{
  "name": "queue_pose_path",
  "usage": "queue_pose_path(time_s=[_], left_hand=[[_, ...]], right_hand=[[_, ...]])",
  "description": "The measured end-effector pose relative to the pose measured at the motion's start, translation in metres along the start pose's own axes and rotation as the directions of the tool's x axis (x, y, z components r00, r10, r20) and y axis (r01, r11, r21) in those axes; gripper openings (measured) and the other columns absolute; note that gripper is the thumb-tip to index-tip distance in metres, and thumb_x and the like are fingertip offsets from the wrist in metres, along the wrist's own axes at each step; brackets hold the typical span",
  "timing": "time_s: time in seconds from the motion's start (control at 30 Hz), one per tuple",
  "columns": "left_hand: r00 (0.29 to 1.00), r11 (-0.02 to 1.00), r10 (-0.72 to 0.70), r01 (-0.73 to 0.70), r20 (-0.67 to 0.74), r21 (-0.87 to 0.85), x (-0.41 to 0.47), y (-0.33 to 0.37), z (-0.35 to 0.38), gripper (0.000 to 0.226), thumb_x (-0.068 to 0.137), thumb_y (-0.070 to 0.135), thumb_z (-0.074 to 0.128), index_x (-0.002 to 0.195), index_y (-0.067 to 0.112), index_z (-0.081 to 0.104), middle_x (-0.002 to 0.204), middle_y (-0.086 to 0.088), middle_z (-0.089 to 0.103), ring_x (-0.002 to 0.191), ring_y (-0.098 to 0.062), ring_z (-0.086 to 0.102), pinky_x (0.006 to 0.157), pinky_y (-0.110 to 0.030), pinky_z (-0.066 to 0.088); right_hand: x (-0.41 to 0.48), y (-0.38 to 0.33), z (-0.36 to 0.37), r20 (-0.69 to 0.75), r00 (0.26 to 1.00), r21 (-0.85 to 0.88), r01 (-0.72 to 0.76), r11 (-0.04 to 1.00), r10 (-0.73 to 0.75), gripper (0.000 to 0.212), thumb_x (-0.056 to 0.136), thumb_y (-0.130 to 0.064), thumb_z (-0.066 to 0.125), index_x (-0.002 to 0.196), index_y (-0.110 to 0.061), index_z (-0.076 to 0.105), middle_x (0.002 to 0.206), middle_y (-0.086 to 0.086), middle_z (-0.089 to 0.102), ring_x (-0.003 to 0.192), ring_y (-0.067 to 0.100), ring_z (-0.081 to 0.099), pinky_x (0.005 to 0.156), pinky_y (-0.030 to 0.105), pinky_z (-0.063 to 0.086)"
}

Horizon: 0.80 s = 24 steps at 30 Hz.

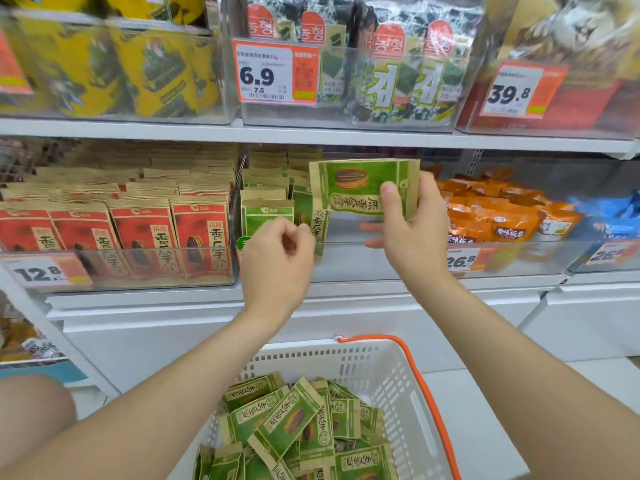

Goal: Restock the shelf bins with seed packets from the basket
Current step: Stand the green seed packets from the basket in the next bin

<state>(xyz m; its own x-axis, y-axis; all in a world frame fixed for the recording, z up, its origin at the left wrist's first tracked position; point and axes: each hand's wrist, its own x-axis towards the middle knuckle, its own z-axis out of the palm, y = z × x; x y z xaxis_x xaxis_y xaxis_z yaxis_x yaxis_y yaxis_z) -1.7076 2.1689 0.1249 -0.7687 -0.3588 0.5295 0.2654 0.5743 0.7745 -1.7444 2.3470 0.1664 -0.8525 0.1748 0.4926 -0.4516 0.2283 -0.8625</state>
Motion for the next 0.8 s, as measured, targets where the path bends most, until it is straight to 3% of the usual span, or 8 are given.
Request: queue_pose_path(time_s=[0.07, 0.13, 0.2, 0.3, 0.4, 0.53, 0.63, 0.8], left_hand=[[0.976, 0.935, 0.213, -0.219, 0.051, 0.279, 0.014, -0.001, -0.003, 0.016, 0.093, 0.035, 0.058, 0.085, 0.02, 0.058, 0.093, 0.004, 0.058, 0.091, -0.021, 0.051, 0.081, -0.042, 0.042], [0.921, 0.778, 0.34, -0.389, 0.19, 0.493, 0.026, -0.008, -0.005, 0.023, 0.087, 0.038, 0.058, 0.102, 0.02, 0.058, 0.118, -0.003, 0.055, 0.112, -0.026, 0.048, 0.091, -0.045, 0.039], [0.893, 0.684, 0.328, -0.45, 0.31, 0.574, 0.038, -0.016, -0.008, 0.042, 0.086, 0.042, 0.058, 0.121, 0.018, 0.056, 0.143, -0.011, 0.047, 0.133, -0.032, 0.042, 0.104, -0.052, 0.037], [0.908, 0.68, 0.23, -0.408, 0.351, 0.609, 0.052, -0.021, -0.01, 0.068, 0.089, 0.051, 0.054, 0.147, 0.018, 0.041, 0.16, -0.011, 0.037, 0.15, -0.034, 0.031, 0.116, -0.059, 0.027], [0.925, 0.689, 0.148, -0.35, 0.349, 0.635, 0.068, -0.025, -0.011, 0.08, 0.092, 0.062, 0.046, 0.156, 0.016, 0.031, 0.156, -0.007, 0.044, 0.15, -0.032, 0.031, 0.121, -0.064, 0.016], [0.919, 0.621, 0.104, -0.359, 0.381, 0.697, 0.085, -0.031, -0.016, 0.069, 0.091, 0.071, 0.036, 0.139, 0.024, 0.053, 0.137, -0.003, 0.062, 0.133, -0.03, 0.052, 0.119, -0.067, 0.015], [0.914, 0.609, 0.084, -0.362, 0.397, 0.706, 0.087, -0.032, -0.015, 0.071, 0.091, 0.077, 0.035, 0.135, 0.026, 0.055, 0.131, -0.002, 0.066, 0.126, -0.031, 0.058, 0.118, -0.065, 0.019], [0.912, 0.629, 0.101, -0.369, 0.398, 0.684, 0.093, -0.027, -0.013, 0.06, 0.088, 0.068, 0.046, 0.128, 0.027, 0.061, 0.121, 0.001, 0.07, 0.116, -0.029, 0.064, 0.118, -0.059, 0.025]], right_hand=[[0.014, 0.006, -0.003, 0.064, 0.979, -0.225, 0.204, 0.953, -0.195, 0.011, 0.106, -0.032, 0.057, 0.115, -0.026, 0.058, 0.096, -0.007, 0.073, 0.076, 0.013, 0.075, 0.06, 0.044, 0.061], [0.027, 0.015, -0.001, 0.209, 0.94, -0.394, 0.332, 0.857, -0.268, 0.014, 0.105, -0.028, 0.059, 0.118, -0.023, 0.06, 0.097, -0.006, 0.071, 0.085, 0.015, 0.068, 0.075, 0.044, 0.056], [0.034, 0.023, 0.006, 0.318, 0.92, -0.486, 0.367, 0.793, -0.23, 0.017, 0.103, -0.028, 0.062, 0.118, -0.021, 0.062, 0.101, -0.001, 0.071, 0.093, 0.021, 0.065, 0.082, 0.044, 0.053], [0.036, 0.031, 0.026, 0.383, 0.914, -0.502, 0.327, 0.801, -0.133, 0.018, 0.1, -0.029, 0.069, 0.114, -0.018, 0.065, 0.096, 0.0, 0.072, 0.087, 0.022, 0.066, 0.077, 0.036, 0.05], [0.038, 0.036, 0.049, 0.395, 0.918, -0.538, 0.256, 0.803, -0.028, 0.025, 0.092, -0.027, 0.077, 0.112, -0.02, 0.065, 0.09, -0.004, 0.072, 0.083, 0.02, 0.066, 0.078, 0.032, 0.046], [0.048, 0.042, 0.063, 0.338, 0.911, -0.596, 0.014, 0.803, 0.235, 0.039, 0.076, -0.039, 0.087, 0.102, -0.021, 0.064, 0.096, -0.002, 0.071, 0.101, 0.024, 0.064, 0.082, 0.035, 0.053], [0.051, 0.038, 0.064, 0.409, 0.817, -0.687, -0.018, 0.727, 0.406, 0.027, 0.082, -0.047, 0.084, 0.084, -0.026, 0.068, 0.095, -0.001, 0.074, 0.094, 0.021, 0.067, 0.074, 0.033, 0.055], [0.058, 0.032, 0.075, 0.512, 0.71, -0.57, -0.141, 0.809, 0.484, 0.014, 0.089, -0.02, 0.08, 0.085, -0.026, 0.069, 0.094, 0.005, 0.076, 0.082, 0.026, 0.076, 0.074, 0.044, 0.066]])
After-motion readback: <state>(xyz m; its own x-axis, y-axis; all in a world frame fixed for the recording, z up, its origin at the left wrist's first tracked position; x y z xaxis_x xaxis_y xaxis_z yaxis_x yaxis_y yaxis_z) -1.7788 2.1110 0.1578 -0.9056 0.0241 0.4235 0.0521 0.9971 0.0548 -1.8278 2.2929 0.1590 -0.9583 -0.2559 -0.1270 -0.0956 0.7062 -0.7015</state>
